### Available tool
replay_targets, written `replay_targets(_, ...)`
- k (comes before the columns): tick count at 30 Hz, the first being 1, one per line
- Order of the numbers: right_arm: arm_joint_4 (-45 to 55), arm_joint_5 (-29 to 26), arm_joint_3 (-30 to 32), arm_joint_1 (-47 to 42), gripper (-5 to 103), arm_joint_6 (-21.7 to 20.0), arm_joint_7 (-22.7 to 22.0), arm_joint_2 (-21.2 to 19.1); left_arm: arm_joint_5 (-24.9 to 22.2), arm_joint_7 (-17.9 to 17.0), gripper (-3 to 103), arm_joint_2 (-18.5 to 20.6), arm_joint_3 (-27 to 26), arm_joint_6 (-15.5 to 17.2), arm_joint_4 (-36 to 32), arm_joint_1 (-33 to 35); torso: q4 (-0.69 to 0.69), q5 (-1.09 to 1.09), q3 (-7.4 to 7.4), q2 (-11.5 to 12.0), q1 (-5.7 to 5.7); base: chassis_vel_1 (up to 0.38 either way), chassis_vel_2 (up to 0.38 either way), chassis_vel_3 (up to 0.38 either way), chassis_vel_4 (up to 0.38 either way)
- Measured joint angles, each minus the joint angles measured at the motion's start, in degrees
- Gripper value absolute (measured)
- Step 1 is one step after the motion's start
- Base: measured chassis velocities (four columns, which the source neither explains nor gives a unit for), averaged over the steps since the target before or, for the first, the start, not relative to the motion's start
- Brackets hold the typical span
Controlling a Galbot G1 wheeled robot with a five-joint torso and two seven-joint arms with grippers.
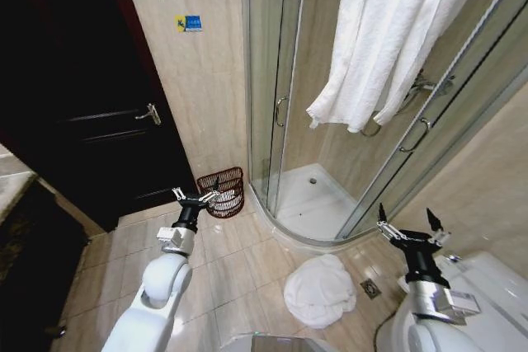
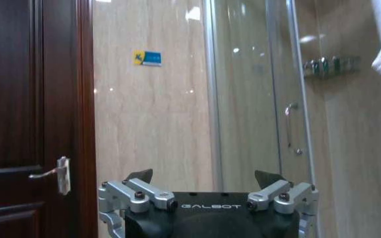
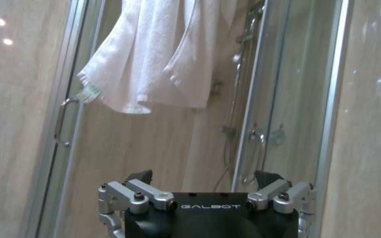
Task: Discard the used towel into the hamper.
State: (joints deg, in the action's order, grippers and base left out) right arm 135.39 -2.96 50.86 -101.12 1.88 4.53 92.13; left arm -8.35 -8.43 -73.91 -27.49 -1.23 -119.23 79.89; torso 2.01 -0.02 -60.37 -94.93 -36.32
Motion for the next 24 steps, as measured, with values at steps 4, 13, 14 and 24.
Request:
replay_targets(4,-0.9,-0.73,-0.97,-1.66,100,-2.22,1.18,0.0,1.07,-0.43,100,-0.31,0.62,-1.02,2.07,-0.19,-0.02,0.01,0.0,0.01,0.0,0.0,0.0,0.0,0.0)
replay_targets(13,-4.32,-0.45,-1.45,-2.51,100,0.68,2.46,0.0,-0.18,-0.01,100,0.18,-0.24,-1.44,2.34,0.63,-0.01,0.02,0.01,0.01,0.0,0.0,0.0,0.0,0.0)
replay_targets(14,-5.67,-0.24,-1.6,-2.85,100,2.03,2.9,0.0,-0.28,-0.07,100,0.19,-0.33,-1.35,2.86,0.63,-0.02,0.04,0.0,0.01,0.01,0.0,0.0,0.0,0.0)
replay_targets(24,-7.22,0.01,-1.71,-3.03,100,3.74,3.22,0.0,-1.0,1.97,100,0.02,-0.7,-2.81,5.6,2.97,0.0,0.02,0.01,0.01,0.01,0.0,0.0,0.0,0.0)
